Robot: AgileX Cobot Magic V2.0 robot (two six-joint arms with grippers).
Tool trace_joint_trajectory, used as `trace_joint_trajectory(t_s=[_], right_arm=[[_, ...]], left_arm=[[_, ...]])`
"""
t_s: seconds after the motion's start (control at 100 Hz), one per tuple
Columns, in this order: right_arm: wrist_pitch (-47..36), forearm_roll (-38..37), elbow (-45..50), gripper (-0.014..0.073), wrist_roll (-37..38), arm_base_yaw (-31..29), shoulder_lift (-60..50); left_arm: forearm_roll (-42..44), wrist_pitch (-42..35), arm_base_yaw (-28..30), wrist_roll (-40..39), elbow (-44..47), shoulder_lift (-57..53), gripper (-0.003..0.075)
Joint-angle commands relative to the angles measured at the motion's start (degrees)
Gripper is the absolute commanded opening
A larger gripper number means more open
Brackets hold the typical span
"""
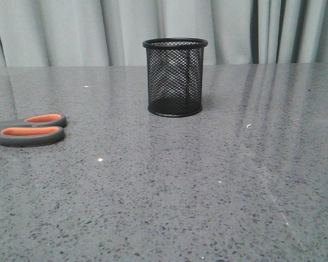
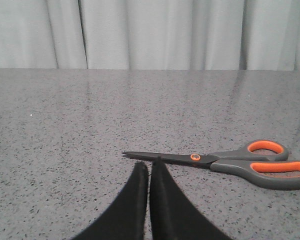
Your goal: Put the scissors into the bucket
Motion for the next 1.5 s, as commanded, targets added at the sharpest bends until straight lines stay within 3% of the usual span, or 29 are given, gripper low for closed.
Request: trace_joint_trajectory(t_s=[0.0,1.03,1.49], right_arm=[[-4.3,-0.6,0.3,-0.0045,-0.1,-0.3,-1.3],[-5.0,0.3,0.3,-0.0045,-0.4,-0.3,-1.3],[-12.8,22.9,0.3,-0.0045,-0.4,-0.3,-1.3]], left_arm=[[-0.3,-5.0,0.0,-0.5,2.3,-1.6,-0.0020],[-0.4,-5.3,0.0,-0.5,2.3,-1.6,-0.0020],[-33.8,-5.7,0.0,-0.5,2.1,-1.6,-0.0020]])
